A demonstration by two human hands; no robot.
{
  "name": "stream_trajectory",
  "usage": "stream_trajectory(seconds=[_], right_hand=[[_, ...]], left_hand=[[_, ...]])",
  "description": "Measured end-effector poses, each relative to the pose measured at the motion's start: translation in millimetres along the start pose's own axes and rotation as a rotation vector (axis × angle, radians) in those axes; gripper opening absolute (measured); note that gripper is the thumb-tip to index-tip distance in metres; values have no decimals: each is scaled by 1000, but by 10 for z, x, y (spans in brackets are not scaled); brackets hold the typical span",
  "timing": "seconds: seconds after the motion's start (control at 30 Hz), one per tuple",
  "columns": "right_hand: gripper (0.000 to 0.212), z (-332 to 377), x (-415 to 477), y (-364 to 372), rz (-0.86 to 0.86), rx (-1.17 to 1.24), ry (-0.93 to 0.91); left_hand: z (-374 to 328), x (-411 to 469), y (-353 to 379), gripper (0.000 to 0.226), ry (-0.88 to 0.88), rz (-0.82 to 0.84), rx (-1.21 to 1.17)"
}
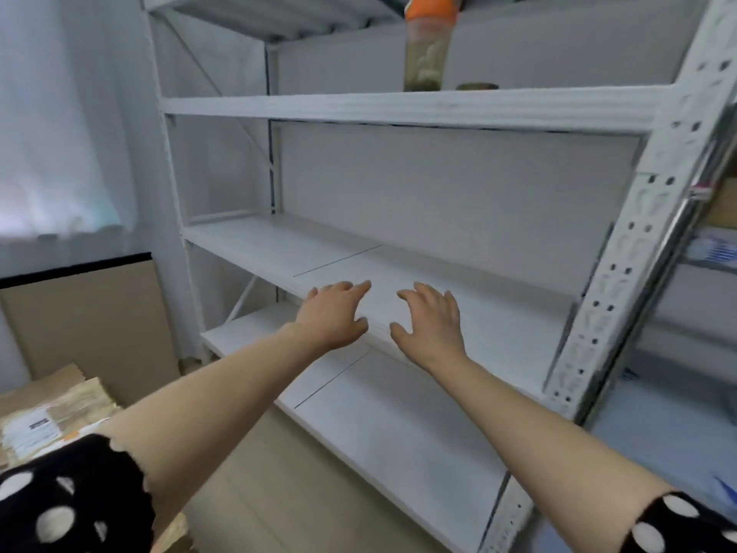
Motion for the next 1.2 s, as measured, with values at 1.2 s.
stream_trajectory(seconds=[1.2], right_hand=[[46,-3478,-453,-4378,-281,-279,562]], left_hand=[[-5202,2274,-1968,42,312,-119,-399]])
Point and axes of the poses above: each hand's wrist, its own x-axis towards the middle knuckle, its own y-axis out of the palm, z = x × y, the point moved 8 cm from there along x, towards the middle knuckle, and after that the axes turned 11 degrees about x, right-handed, at the moved point
